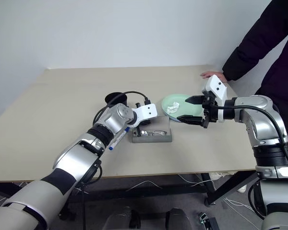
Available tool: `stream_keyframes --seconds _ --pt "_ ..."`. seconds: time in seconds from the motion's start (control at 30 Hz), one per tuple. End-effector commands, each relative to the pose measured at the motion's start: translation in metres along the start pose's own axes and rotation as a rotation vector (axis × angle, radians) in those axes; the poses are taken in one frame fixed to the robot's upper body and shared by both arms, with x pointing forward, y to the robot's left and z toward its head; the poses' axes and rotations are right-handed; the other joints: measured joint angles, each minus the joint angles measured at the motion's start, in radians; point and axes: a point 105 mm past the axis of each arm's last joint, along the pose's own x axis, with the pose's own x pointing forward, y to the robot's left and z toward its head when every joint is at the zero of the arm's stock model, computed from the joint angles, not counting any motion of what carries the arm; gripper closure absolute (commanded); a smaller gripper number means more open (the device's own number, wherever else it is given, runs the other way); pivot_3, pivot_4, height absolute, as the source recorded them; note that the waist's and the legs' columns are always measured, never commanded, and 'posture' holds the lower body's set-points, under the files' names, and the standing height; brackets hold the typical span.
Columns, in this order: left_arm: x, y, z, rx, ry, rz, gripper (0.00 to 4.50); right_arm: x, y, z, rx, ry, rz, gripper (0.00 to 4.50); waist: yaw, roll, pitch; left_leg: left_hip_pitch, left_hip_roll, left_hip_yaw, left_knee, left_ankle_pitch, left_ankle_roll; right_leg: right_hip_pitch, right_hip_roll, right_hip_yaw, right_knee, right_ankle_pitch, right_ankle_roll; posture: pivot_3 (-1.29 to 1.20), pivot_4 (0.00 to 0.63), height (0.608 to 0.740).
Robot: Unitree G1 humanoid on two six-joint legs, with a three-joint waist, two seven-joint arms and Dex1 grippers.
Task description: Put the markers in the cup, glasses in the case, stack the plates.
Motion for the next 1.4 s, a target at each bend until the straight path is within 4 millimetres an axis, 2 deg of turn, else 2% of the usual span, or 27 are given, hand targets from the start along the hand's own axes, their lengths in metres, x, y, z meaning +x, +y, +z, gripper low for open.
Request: stream_keyframes --seconds 0.03,0.23,0.43,0.67,0.8,1.2,1.4 --pt "-0.014 0.018 0.020 0.036 -0.068 0.055 4.47 -0.004 -0.001 0.016 -0.048 -0.042 -0.009 0.00 0.000 0.000 0.000 0.000 0.000 0.000 0.000 0.000 0.000 0.000 0.000 0.000 0.000 0.000 0.000 0.00 0.000 0.740" --pt "-0.030 0.039 0.040 -0.002 -0.133 0.114 4.47 -0.003 -0.002 0.016 -0.051 -0.042 -0.005 0.00 0.000 0.000 0.000 0.000 0.000 0.000 0.000 0.000 0.000 0.000 0.000 0.000 0.000 0.000 0.000 0.00 0.000 0.740" --pt "-0.027 0.054 0.032 -0.029 -0.104 0.246 4.47 -0.002 -0.002 0.018 -0.052 -0.045 -0.005 0.00 0.000 0.000 0.000 0.000 0.000 0.000 0.000 0.000 0.000 0.000 0.000 0.000 0.000 0.000 0.001 0.00 0.000 0.740" --pt "-0.007 0.040 0.013 0.023 -0.032 0.296 4.47 -0.002 -0.001 0.019 -0.051 -0.050 -0.006 0.00 0.000 0.000 0.000 0.000 0.000 0.000 0.000 0.000 0.000 0.000 0.000 0.000 0.000 0.001 0.003 0.00 0.000 0.740" --pt "0.000 0.033 0.011 0.045 -0.018 0.300 4.47 -0.001 0.000 0.019 -0.050 -0.054 -0.006 0.00 0.000 0.000 0.000 0.000 0.000 0.000 0.000 0.000 0.000 0.000 0.000 0.000 0.000 0.001 0.003 0.00 0.000 0.740" --pt "-0.009 0.036 0.012 0.047 -0.037 0.216 4.47 0.002 0.000 0.019 -0.051 -0.055 -0.003 0.00 0.000 0.000 0.000 0.000 0.000 0.000 0.000 0.000 0.000 0.000 0.000 0.000 0.000 0.003 0.000 0.00 0.000 0.740" --pt "-0.015 0.030 0.018 0.070 -0.068 0.100 4.47 0.004 -0.001 0.020 -0.055 -0.057 0.000 0.00 0.000 0.000 0.000 0.000 0.000 0.000 0.000 0.000 0.000 0.000 0.000 0.000 0.000 0.003 0.000 0.00 0.000 0.740"
